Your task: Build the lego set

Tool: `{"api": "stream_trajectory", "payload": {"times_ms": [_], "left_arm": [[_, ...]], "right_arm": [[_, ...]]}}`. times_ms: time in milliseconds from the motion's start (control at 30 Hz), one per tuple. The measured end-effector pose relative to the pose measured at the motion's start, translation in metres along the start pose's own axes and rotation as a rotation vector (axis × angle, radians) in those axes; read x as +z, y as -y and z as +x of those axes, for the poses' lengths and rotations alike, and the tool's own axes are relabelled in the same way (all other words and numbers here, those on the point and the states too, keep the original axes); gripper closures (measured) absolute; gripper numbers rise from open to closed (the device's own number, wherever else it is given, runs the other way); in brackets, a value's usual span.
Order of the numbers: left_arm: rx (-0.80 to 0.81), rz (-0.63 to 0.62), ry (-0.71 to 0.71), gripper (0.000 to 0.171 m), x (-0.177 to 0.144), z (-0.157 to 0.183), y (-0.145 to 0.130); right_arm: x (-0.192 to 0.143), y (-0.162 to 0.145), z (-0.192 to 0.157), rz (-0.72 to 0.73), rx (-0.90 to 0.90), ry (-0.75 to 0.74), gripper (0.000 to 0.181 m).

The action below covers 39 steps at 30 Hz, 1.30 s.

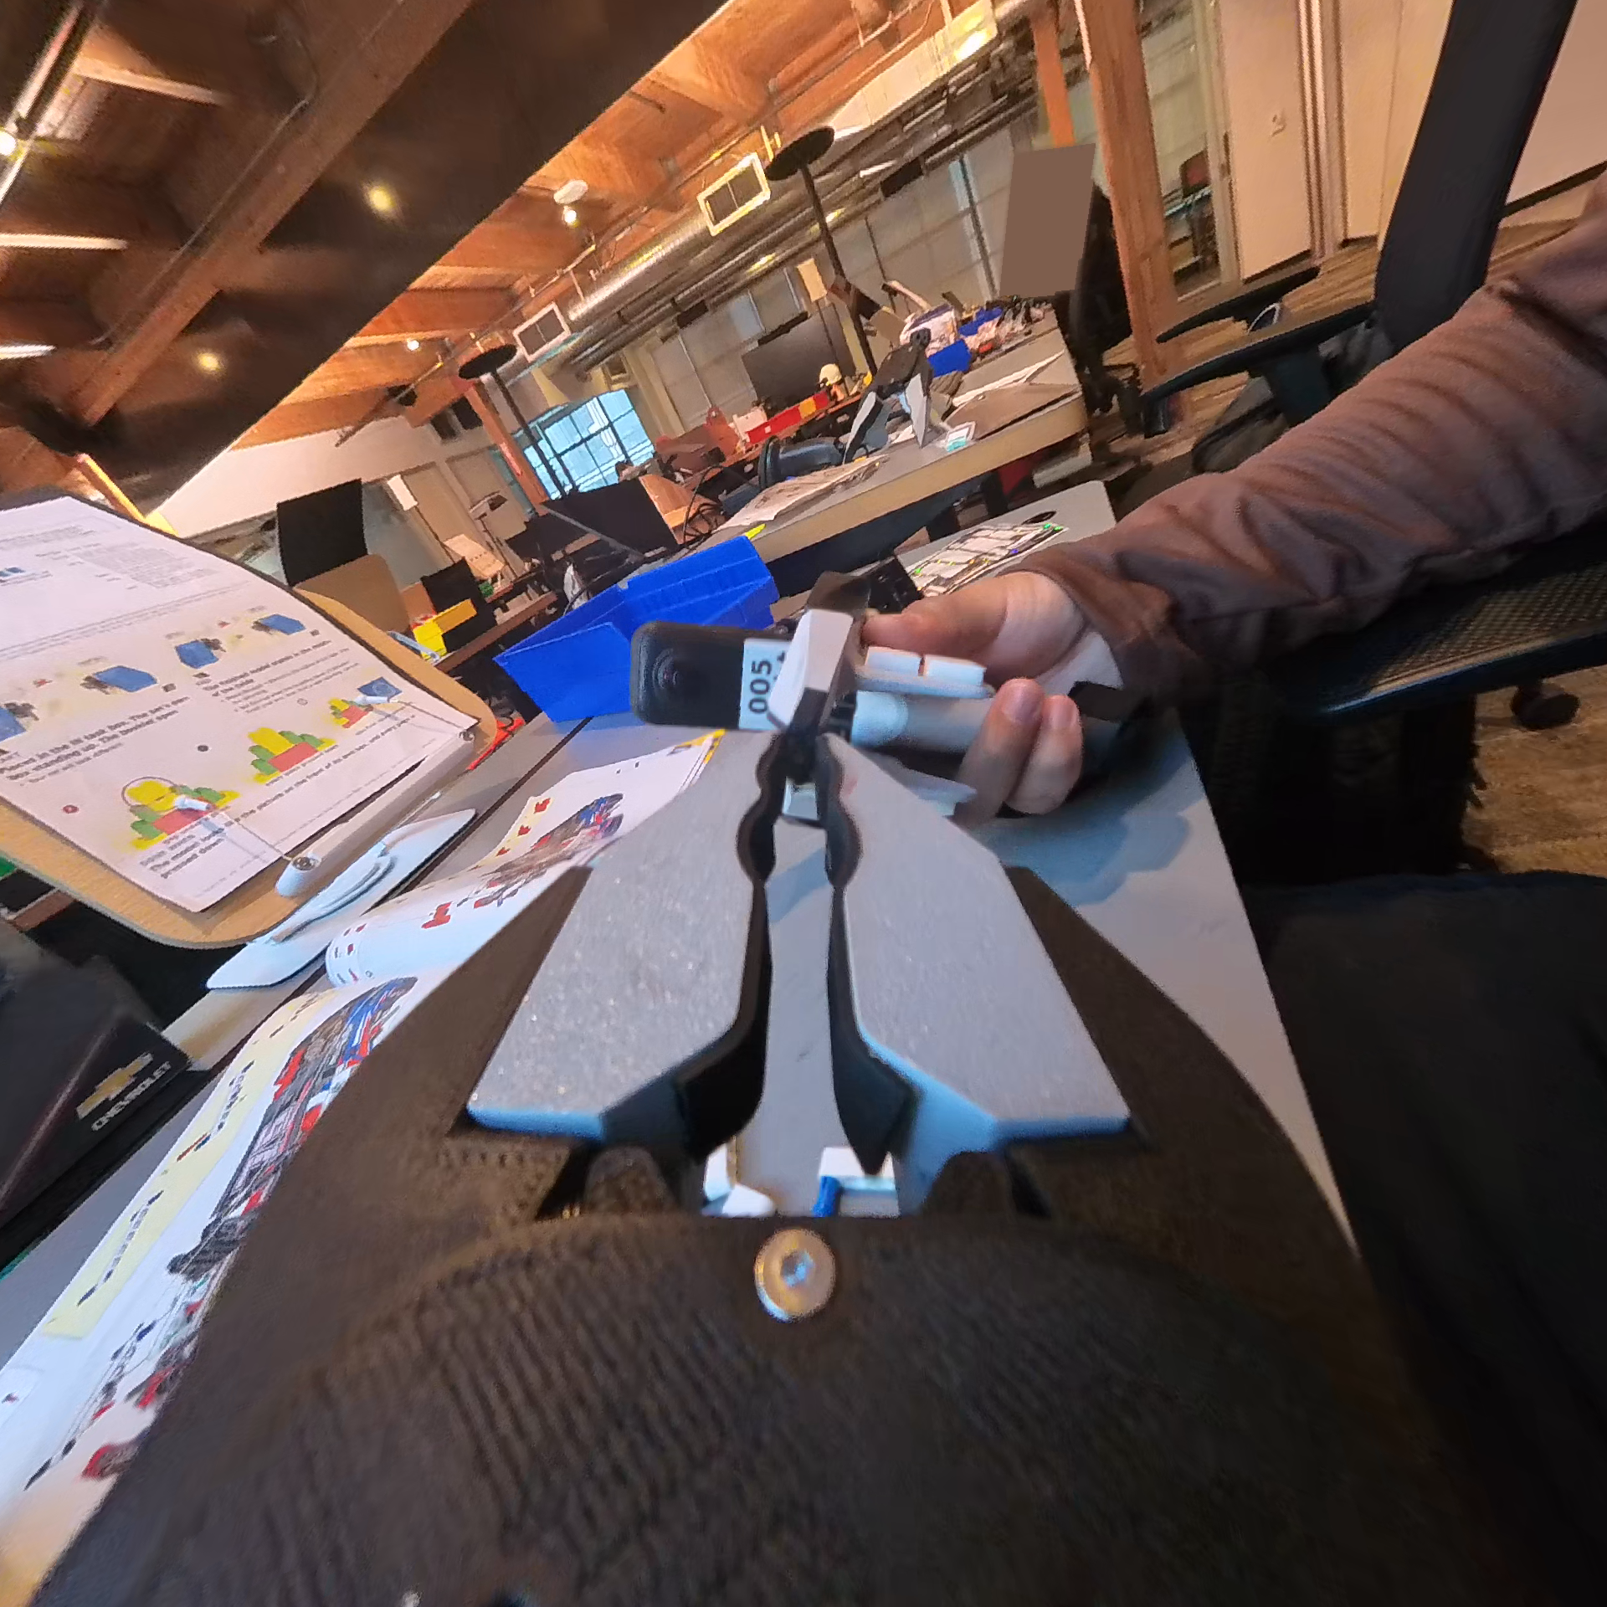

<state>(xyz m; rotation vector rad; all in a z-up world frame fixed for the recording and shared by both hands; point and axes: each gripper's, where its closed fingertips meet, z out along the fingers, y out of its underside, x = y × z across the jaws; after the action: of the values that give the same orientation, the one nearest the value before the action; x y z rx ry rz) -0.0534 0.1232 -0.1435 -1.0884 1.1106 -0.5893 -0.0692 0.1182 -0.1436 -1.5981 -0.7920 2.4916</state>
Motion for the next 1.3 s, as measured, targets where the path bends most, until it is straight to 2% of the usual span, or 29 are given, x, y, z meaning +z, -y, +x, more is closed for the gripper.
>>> {"api": "stream_trajectory", "payload": {"times_ms": [167, 367, 500, 600, 667, 767, 833, 1000, 1133, 1300], "left_arm": [[-0.016, -0.057, 0.01, 0.168, 0.001, -0.003, -0.009], [-0.05, -0.171, 0.03, 0.158, -0.009, -0.011, -0.028], [-0.167, -0.309, -0.009, 0.152, -0.013, -0.007, -0.045], [-0.254, -0.316, -0.052, 0.152, -0.014, 0.0, -0.043], [-0.328, -0.306, -0.093, 0.147, -0.013, 0.005, -0.041], [-0.372, -0.371, -0.092, 0.145, -0.017, 0.005, -0.051], [-0.36, -0.42, -0.083, 0.145, -0.02, 0.005, -0.058], [-0.188, -0.495, -0.047, 0.146, -0.021, 0.005, -0.064], [-0.155, -0.534, -0.044, 0.137, -0.017, 0.007, -0.069], [-0.087, -0.593, -0.021, 0.143, -0.015, 0.001, -0.077]], "right_arm": [[-0.004, 0.003, 0.008, 0.008, -0.04, -0.07, 0.177], [-0.02, 0.009, 0.032, 0.017, -0.134, -0.28, 0.177], [-0.022, 0.01, 0.034, -0.015, -0.258, -0.354, 0.178], [-0.022, 0.006, 0.04, -0.083, -0.379, -0.44, 0.178], [-0.018, 0.005, 0.035, -0.097, -0.433, -0.43, 0.178], [-0.016, 0.004, 0.033, -0.104, -0.46, -0.437, 0.177], [-0.017, 0.004, 0.036, -0.103, -0.458, -0.461, 0.177], [-0.018, 0.01, 0.036, -0.055, -0.388, -0.445, 0.178], [-0.016, 0.006, 0.041, -0.064, -0.364, -0.449, 0.178], [-0.016, 0.006, 0.042, -0.069, -0.373, -0.464, 0.178]]}}
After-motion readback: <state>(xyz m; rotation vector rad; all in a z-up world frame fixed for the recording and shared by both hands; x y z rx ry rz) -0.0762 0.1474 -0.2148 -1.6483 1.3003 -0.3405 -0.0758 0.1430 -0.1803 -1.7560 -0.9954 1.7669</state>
